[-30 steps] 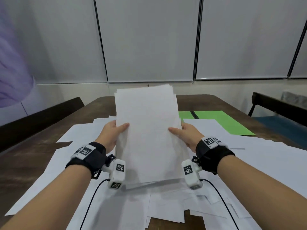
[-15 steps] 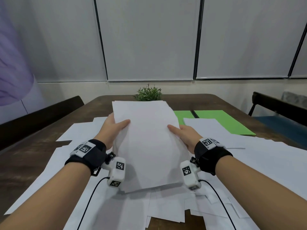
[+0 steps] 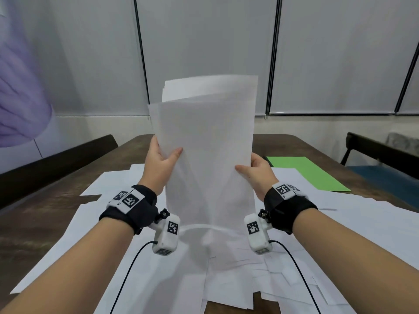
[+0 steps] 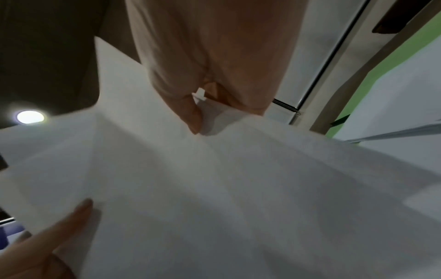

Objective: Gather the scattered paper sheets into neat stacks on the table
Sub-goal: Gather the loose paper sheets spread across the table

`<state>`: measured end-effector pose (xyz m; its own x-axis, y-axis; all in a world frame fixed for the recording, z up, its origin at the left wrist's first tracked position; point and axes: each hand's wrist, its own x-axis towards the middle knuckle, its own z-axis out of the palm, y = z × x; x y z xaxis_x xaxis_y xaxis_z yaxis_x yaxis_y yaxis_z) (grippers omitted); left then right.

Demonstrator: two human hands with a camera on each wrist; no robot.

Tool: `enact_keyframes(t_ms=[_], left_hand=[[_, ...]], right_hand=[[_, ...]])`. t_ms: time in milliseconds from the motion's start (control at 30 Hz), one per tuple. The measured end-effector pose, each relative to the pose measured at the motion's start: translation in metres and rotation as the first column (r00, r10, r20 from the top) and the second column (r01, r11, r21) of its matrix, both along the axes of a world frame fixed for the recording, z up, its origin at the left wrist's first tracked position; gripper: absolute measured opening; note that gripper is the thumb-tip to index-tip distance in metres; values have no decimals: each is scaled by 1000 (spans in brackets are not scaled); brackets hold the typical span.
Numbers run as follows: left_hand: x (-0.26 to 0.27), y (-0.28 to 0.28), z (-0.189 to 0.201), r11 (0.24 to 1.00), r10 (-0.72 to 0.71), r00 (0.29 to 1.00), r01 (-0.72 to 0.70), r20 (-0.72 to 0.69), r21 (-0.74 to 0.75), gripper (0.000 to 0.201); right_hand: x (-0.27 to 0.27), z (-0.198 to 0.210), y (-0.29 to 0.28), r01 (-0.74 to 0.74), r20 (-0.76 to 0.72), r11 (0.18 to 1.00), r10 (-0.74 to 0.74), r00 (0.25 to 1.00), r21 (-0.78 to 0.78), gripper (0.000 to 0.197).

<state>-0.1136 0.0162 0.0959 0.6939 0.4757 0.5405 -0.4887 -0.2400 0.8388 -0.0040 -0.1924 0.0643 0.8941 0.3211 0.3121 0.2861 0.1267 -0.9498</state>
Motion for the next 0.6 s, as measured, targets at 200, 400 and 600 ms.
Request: enact_keyframes(t_ms=[200,400,600], left_hand=[[7,-14,14,993,87,993,-93,86,73,48],[8,-16,-8,985,149,987,-154,68,77,50],[5,-6,-55,987,118,986,-103,-120,127,45]], right_hand=[[-6,21,13,-34,77,998,31,997,43,35],[2,0,17,48,-31,998,-48,998,30,41],[8,-49,10,26,-157,991,-47,986,-134,46]])
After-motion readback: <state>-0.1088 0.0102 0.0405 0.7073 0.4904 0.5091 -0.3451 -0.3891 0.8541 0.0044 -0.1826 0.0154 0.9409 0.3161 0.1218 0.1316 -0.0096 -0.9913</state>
